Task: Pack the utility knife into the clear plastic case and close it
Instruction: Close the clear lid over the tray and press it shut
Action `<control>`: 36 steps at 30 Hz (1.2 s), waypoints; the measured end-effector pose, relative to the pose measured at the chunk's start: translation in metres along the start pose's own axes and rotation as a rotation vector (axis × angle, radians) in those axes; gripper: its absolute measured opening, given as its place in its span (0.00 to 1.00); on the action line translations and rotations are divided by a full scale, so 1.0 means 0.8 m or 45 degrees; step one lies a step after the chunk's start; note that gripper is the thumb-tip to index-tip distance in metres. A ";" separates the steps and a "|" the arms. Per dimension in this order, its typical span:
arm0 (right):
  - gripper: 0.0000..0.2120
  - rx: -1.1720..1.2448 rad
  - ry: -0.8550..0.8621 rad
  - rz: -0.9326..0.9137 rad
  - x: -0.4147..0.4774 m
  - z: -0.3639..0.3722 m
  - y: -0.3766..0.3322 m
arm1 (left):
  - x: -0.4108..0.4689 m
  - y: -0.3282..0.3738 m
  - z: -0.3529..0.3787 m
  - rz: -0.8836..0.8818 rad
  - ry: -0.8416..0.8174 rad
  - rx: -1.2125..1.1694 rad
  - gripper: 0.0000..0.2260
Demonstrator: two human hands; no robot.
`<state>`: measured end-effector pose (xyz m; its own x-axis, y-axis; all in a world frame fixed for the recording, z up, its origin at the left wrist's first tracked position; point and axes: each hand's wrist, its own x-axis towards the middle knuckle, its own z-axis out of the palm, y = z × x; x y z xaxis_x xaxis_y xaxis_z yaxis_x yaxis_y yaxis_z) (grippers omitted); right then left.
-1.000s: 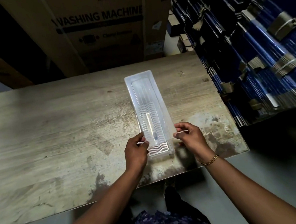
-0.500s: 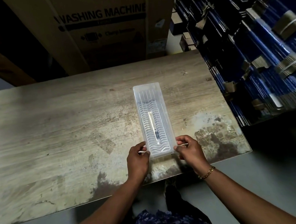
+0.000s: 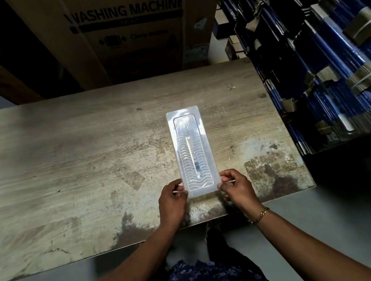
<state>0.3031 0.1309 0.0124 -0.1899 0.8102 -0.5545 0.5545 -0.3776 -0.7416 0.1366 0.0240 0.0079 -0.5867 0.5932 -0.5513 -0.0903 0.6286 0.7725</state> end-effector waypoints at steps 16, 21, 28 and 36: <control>0.23 -0.318 -0.124 -0.086 0.018 -0.012 -0.024 | 0.019 0.015 -0.019 0.132 -0.162 0.305 0.28; 0.43 -1.159 -0.320 -0.611 0.040 -0.028 -0.066 | 0.045 0.044 -0.038 0.537 -0.274 1.006 0.45; 0.50 -1.646 -0.526 -0.568 0.058 -0.026 -0.105 | 0.067 0.065 -0.040 0.557 -0.401 1.476 0.51; 0.49 -1.638 -0.494 -0.571 0.056 -0.023 -0.107 | 0.069 0.073 -0.036 0.563 -0.387 1.567 0.51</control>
<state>0.2615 0.2080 0.0580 -0.6350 0.4985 -0.5901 0.6886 0.7115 -0.1400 0.0759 0.0790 0.0317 -0.1628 0.8490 -0.5027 0.9307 0.3013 0.2074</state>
